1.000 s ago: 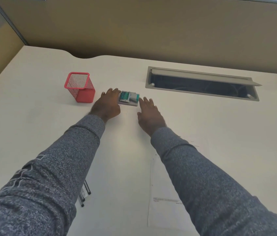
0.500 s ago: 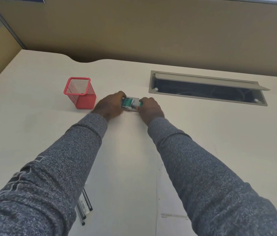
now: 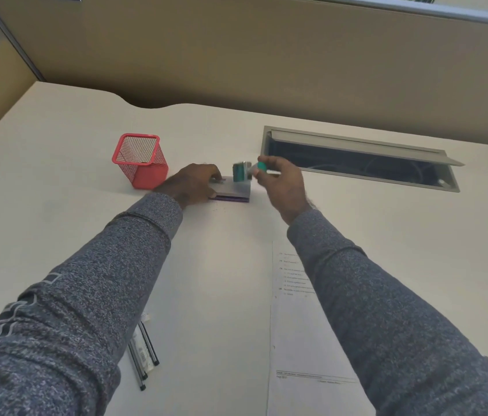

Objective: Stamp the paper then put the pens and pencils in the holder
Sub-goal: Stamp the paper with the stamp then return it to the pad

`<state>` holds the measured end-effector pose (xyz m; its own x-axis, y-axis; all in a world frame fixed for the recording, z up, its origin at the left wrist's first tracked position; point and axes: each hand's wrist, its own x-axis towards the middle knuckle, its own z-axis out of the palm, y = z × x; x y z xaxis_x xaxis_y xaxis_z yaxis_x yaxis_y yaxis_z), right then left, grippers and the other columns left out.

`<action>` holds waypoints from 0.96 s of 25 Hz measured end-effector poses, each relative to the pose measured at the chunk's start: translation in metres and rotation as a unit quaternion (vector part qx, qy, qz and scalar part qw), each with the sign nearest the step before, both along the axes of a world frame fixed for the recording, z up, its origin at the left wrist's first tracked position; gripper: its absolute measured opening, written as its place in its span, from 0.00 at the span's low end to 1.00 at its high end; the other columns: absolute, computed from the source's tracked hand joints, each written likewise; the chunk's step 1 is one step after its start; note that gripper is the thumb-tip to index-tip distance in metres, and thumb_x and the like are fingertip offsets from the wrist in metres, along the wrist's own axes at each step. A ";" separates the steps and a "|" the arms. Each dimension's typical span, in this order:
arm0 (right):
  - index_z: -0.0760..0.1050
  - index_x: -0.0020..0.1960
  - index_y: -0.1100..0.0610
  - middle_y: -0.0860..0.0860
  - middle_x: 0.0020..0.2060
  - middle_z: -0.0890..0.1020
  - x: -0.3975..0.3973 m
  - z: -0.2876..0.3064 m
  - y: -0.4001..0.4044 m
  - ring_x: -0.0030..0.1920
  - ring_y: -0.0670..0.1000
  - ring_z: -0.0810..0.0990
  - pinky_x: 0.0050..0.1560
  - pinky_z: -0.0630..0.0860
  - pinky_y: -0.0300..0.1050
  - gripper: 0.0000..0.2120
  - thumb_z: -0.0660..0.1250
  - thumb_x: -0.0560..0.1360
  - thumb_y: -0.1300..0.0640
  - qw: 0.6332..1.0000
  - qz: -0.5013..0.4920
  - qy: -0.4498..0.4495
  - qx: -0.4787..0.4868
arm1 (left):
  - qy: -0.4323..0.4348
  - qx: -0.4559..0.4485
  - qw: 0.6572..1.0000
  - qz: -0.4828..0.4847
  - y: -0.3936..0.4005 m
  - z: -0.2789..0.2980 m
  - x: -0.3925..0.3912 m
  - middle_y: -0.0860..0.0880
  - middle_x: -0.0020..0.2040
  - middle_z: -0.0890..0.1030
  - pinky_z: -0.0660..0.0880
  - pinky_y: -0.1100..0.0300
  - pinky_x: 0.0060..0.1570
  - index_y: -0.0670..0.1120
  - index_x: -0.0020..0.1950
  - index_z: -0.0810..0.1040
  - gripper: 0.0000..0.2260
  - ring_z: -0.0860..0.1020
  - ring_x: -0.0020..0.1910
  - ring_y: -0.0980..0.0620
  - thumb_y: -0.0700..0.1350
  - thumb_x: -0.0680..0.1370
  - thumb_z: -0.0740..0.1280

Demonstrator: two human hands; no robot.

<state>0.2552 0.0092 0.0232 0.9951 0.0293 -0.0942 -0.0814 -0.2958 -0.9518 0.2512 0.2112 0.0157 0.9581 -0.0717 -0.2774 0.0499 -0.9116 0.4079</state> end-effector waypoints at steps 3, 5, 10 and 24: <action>0.78 0.60 0.55 0.50 0.55 0.82 0.010 0.020 -0.012 0.55 0.48 0.80 0.58 0.78 0.50 0.14 0.70 0.75 0.58 0.997 -0.023 -0.073 0.014 | -0.002 0.002 1.000 -0.013 0.000 0.005 0.003 0.46 0.63 0.77 0.67 0.59 0.53 0.46 0.63 0.76 0.14 0.74 0.61 0.47 0.41 0.78 0.66; 0.78 0.61 0.57 0.50 0.56 0.81 0.010 0.030 -0.016 0.55 0.47 0.79 0.59 0.77 0.46 0.14 0.67 0.76 0.62 0.991 -0.015 -0.129 -0.023 | -0.015 -0.007 1.000 -0.019 0.002 0.006 0.004 0.46 0.62 0.78 0.66 0.59 0.52 0.46 0.64 0.77 0.13 0.74 0.58 0.48 0.42 0.79 0.63; 0.79 0.60 0.61 0.55 0.54 0.82 -0.006 0.029 -0.009 0.53 0.52 0.79 0.58 0.77 0.46 0.14 0.66 0.76 0.68 0.946 0.077 -0.263 -0.174 | -0.067 -0.015 0.998 0.000 0.004 0.009 0.011 0.43 0.61 0.79 0.69 0.54 0.56 0.44 0.63 0.77 0.14 0.74 0.59 0.44 0.42 0.82 0.56; 0.79 0.61 0.55 0.56 0.57 0.81 -0.013 -0.001 0.030 0.52 0.59 0.80 0.51 0.80 0.52 0.23 0.69 0.70 0.73 0.901 0.181 -0.232 -0.319 | -0.077 -0.001 0.997 -0.002 0.001 0.011 0.017 0.41 0.59 0.80 0.73 0.50 0.55 0.42 0.63 0.77 0.15 0.76 0.56 0.41 0.39 0.82 0.55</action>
